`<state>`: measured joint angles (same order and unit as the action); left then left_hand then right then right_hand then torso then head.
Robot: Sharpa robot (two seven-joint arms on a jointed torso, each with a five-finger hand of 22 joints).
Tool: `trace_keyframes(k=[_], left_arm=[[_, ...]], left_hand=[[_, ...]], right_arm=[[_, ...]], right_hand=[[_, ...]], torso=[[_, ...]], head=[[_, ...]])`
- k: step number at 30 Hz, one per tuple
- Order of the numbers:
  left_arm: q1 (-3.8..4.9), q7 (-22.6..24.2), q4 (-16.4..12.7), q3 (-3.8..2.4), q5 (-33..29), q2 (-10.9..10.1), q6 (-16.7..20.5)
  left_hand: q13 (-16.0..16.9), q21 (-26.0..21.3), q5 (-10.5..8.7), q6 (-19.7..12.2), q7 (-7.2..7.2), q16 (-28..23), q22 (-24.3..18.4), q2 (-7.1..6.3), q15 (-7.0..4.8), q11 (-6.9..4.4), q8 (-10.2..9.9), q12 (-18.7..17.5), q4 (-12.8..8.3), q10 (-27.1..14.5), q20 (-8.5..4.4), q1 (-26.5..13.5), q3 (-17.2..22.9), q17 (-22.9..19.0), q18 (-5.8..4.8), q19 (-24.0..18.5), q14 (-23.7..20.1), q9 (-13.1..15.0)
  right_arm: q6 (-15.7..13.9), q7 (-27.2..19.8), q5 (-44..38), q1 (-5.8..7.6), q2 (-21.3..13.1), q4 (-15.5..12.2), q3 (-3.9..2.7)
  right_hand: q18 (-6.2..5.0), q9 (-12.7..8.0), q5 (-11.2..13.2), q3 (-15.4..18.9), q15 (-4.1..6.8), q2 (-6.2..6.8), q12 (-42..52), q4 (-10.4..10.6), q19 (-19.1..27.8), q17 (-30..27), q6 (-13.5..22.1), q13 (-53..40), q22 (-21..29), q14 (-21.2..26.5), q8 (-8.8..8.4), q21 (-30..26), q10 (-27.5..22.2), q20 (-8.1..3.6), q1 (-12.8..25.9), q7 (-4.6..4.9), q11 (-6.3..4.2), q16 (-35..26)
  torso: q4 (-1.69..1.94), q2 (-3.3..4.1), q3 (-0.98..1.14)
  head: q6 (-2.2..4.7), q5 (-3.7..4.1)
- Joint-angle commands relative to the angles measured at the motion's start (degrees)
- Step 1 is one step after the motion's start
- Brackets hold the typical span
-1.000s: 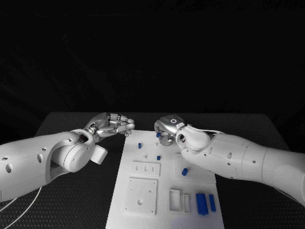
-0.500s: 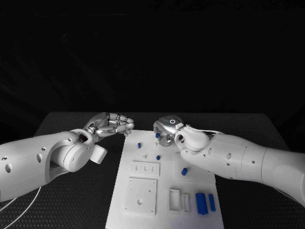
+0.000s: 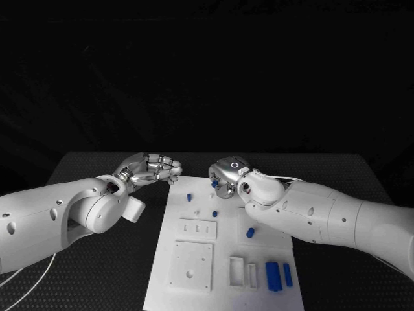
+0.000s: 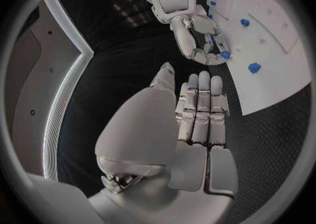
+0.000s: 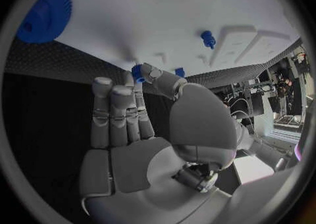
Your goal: Assemble the parts on the task board
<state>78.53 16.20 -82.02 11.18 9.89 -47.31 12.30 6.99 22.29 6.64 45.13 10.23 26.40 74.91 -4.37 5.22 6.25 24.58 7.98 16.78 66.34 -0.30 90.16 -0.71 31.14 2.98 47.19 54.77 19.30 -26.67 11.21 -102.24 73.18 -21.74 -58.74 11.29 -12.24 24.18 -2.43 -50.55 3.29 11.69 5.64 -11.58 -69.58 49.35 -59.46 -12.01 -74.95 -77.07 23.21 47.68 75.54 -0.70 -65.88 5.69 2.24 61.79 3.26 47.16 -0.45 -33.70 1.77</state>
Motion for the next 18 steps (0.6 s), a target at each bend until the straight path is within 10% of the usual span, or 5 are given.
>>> trace_keyframes(k=[1, 11, 18], left_arm=[[0.11, 0.4, 0.0, -0.06, 0.0, 0.1, -0.5], [0.11, 0.4, -0.1, -0.06, 0.0, 0.1, -0.5], [0.11, 0.4, 0.0, -0.06, 0.0, 0.2, -0.5]], left_hand=[[-0.1, -0.3, -0.31, -0.3, 0.31, -0.3, 0.3, -0.35, 0.12, 0.27, -0.3, -0.4, -0.1, 0.1, -0.12, -0.4, 0.4, 0.1, 1.05, -0.3, 0.2, 0.1], [-0.1, -0.3, -0.31, -0.3, 0.31, -0.3, 0.3, -0.35, 0.12, 0.27, -0.3, -0.4, -0.1, 0.1, -0.11, -0.4, 0.4, 0.1, 1.06, -0.3, 0.2, 0.1], [-0.1, -0.3, -0.31, -0.3, 0.31, -0.3, 0.3, -0.36, 0.12, 0.27, -0.3, -0.4, -0.1, 0.1, -0.11, -0.4, 0.4, 0.1, 1.06, -0.3, 0.2, 0.1]], right_arm=[[1.6, 0.1, -0.7, -0.08, 0.0, 0.1, 0.04], [1.7, -0.1, 0.2, -0.09, 0.3, 0.7, 0.07], [1.9, -0.2, 0.8, -0.09, 0.6, 0.9, 0.09]], right_hand=[[-2.76, 2.3, -0.4, -0.4, 0.58, -0.13, 0.1, -0.1, 0.2, -0.1, -0.3, -0.1, -1.2, 1.0, 0.27, 0.3, 0.5, -0.31, -0.2, -0.01, 0.34, 0.4], [-2.76, 2.4, -0.4, -0.7, 0.45, 0.15, -0.2, 0.0, 0.4, -0.3, 0.1, -0.2, -1.1, 1.1, 0.04, 0.3, 0.2, -0.22, 0.0, 0.12, 0.48, 0.3], [-2.76, 2.1, -0.3, 0.1, -0.63, 2.75, -1.8, 0.6, 0.6, -1.0, 2.7, 0.1, -1.0, 1.1, -1.46, 0.5, -2.5, -0.17, 0.7, 1.2, 1.58, 0.1]], torso=[[0.08, 0.0, 0.01], [0.05, 0.01, -0.03], [0.14, 0.02, -0.06]], head=[[0.0, 0.11], [-0.03, 0.09], [-0.04, 0.18]])
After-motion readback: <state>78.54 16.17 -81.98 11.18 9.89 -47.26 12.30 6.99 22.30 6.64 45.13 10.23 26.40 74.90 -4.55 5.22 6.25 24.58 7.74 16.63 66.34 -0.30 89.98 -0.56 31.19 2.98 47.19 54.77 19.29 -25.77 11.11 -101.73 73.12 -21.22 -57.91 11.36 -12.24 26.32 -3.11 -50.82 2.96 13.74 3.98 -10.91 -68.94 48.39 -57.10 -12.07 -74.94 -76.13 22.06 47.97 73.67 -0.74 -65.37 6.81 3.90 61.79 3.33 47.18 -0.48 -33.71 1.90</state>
